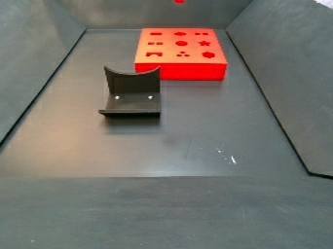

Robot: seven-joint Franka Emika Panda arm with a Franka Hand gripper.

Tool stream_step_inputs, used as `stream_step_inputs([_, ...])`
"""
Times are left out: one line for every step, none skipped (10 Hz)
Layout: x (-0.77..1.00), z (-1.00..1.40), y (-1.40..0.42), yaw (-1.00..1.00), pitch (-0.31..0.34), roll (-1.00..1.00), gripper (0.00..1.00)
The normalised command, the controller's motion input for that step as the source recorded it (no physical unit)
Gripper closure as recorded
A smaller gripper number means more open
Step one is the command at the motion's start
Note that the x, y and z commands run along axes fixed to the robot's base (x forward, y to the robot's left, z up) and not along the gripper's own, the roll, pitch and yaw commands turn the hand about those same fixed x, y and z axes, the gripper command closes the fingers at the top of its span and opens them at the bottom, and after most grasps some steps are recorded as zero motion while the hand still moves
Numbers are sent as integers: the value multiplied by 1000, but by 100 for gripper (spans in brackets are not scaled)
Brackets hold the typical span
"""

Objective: Insert the arch object.

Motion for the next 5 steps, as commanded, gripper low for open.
stream_step_inputs([300, -71, 146, 0, 0, 0, 100])
stream_step_inputs([654, -49, 417, 0, 10, 0, 100])
stream_step_inputs([791, -57, 603, -40, 0, -39, 100])
stream_step_inputs([737, -40, 669, -111, 0, -29, 100])
stream_step_inputs([726, 0, 637, -129, 0, -6, 100])
